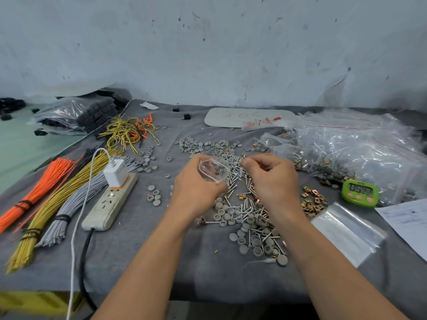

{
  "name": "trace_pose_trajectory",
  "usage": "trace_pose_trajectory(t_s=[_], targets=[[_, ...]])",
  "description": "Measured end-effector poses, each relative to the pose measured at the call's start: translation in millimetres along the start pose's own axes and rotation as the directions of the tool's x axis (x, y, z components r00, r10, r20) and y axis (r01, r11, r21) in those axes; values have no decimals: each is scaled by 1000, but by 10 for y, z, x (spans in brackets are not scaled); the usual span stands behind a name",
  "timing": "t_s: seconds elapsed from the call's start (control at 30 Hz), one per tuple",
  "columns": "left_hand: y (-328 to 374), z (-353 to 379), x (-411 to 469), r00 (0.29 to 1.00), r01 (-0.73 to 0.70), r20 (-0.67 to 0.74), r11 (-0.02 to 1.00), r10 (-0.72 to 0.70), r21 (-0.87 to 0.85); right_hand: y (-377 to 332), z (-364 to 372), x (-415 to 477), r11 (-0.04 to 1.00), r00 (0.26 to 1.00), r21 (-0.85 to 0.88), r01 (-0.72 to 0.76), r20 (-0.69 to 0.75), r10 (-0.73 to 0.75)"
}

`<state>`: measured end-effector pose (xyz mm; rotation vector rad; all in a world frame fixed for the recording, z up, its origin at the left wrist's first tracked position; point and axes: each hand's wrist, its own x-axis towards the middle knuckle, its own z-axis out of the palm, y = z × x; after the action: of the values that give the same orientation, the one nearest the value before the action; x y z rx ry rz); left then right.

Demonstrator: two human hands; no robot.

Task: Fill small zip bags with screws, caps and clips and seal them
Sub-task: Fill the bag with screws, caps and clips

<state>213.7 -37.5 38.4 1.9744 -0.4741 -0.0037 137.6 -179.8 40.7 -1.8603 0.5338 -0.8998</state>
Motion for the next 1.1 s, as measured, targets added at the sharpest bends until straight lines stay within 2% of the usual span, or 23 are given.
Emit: trace_pose_trajectory(t_s=[0.07, 0.13, 0.23, 0.3, 0.37, 0.43, 0.5, 0.57, 0.7, 0.9, 1.0, 1.1], targets=[[-27, -42, 17, 999, 30, -11, 996, -32, -88, 65, -56, 10, 983, 995, -179, -42, 82, 57], [-54, -92, 29, 998, 44, -36, 990, -49, -135, 146, -24, 0, 912, 966, -409, -38, 218, 137], [-68, -168, 48, 992, 31, -120, 991, -47, -128, 245, 78, -33, 669, 935, -739, 77, 287, 210], [-63, -220, 46, 984, 7, -178, 997, -20, -75, 276, 138, -43, 552, 935, -824, 128, 286, 210], [-65, -249, 29, 982, -31, -185, 997, 45, 77, 293, 197, -43, 512, 925, -846, 148, 301, 231], [-86, -238, 6, 986, -68, -135, 969, 103, 239, 312, 247, -27, 513, 914, -846, 146, 314, 257], [-117, -198, -11, 991, -79, -76, 929, 113, 361, 320, 272, -1, 511, 904, -848, 138, 319, 285], [-142, -150, -14, 994, -86, -21, 900, 106, 427, 330, 277, 30, 477, 890, -854, 207, 367, 270], [-153, -93, -12, 991, -133, 86, 881, 105, 455, 333, 282, 50, 462, 856, -834, 301, 450, 255], [-139, -78, -1, 989, -134, 109, 890, 96, 435, 309, 289, -15, 477, 847, -794, 377, 504, 170], [-149, -62, 7, 989, -127, 119, 893, 84, 431, 269, 311, -60, 476, 871, -807, 350, 467, 152], [-164, -48, 15, 988, -132, 127, 897, 86, 421, 252, 319, -44, 462, 875, -840, 284, 424, 233]])
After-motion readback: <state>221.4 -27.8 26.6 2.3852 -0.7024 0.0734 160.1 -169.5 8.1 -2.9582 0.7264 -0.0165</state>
